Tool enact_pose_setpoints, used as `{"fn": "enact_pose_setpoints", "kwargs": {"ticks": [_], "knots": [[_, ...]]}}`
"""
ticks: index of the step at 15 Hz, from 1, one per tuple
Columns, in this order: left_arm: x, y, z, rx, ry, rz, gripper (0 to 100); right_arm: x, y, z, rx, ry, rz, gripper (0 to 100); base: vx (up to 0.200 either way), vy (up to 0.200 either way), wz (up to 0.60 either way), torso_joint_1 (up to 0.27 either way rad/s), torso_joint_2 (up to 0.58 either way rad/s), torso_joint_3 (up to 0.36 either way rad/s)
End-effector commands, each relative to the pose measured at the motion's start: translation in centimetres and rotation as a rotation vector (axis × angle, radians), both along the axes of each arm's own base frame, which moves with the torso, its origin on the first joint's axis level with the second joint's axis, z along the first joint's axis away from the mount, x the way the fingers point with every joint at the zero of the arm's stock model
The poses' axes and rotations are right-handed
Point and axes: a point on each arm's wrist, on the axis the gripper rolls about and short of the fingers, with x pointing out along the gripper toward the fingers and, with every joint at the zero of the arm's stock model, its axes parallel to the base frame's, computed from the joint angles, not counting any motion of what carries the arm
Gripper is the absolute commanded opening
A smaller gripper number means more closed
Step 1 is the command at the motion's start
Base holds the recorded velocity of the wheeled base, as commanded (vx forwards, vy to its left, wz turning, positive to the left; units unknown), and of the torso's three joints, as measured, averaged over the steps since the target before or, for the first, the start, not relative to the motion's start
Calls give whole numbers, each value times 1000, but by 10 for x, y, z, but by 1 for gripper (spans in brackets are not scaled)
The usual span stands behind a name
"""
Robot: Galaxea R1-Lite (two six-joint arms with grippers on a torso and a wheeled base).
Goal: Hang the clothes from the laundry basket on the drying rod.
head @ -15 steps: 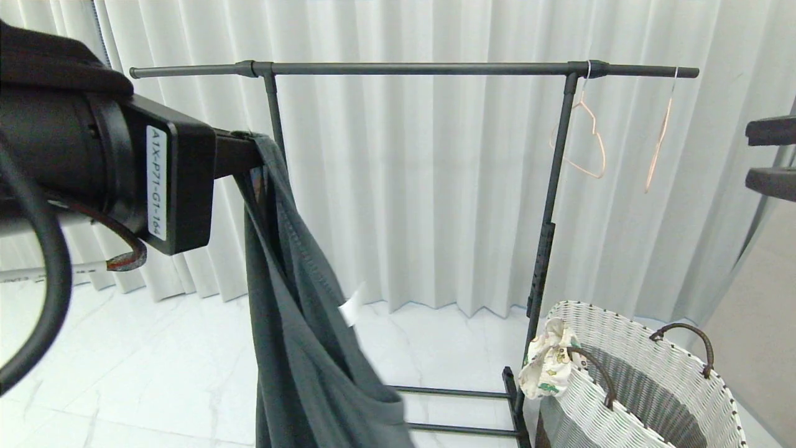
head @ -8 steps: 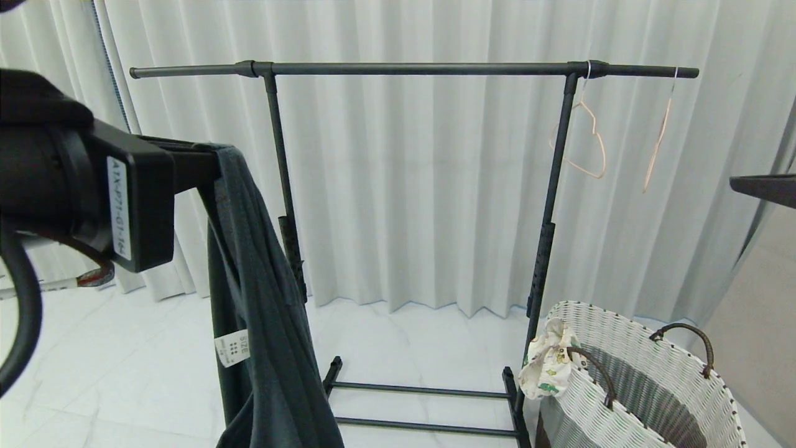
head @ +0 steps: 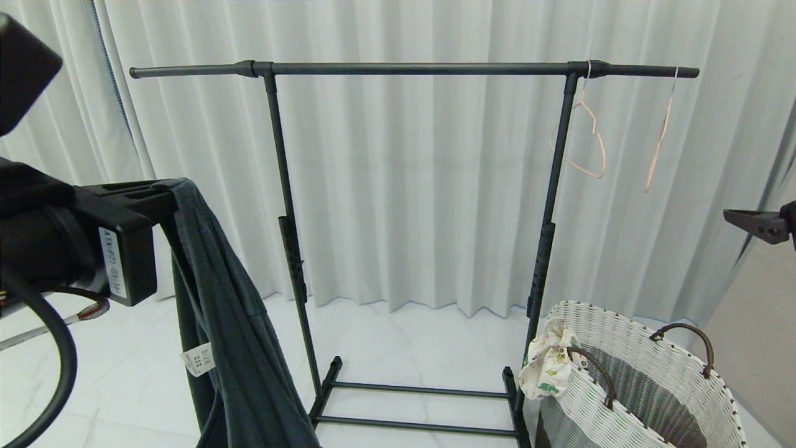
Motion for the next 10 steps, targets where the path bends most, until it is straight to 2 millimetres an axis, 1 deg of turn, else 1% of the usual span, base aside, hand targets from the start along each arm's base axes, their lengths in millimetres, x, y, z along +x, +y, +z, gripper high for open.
{"fn": "enact_pose_setpoints", "kwargs": {"ticks": [1, 2, 5, 7, 10], "knots": [[-2, 2, -1, -1, -2, 5, 0, 1, 0, -11, -24, 6, 3, 100, 0, 0, 0, 0, 0, 0], [-2, 3, 0, -2, -3, 6, 0, 5, 0, -14, -27, 10, -1, 100, 0, 0, 0, 0, 0, 0], [-3, 3, -1, 3, -3, 0, 0, 5, 1, -14, -31, 13, 13, 100, 0, 0, 0, 0, 0, 0], [-4, 4, -1, 36, -13, -6, 0, 4, 1, -13, -31, 12, 15, 100, 0, 0, 0, 134, -273, -139], [-5, 4, 0, 32, -15, -6, 0, 4, 1, -14, -30, 13, 14, 100, 0, 0, 0, 206, -427, -217]]}}
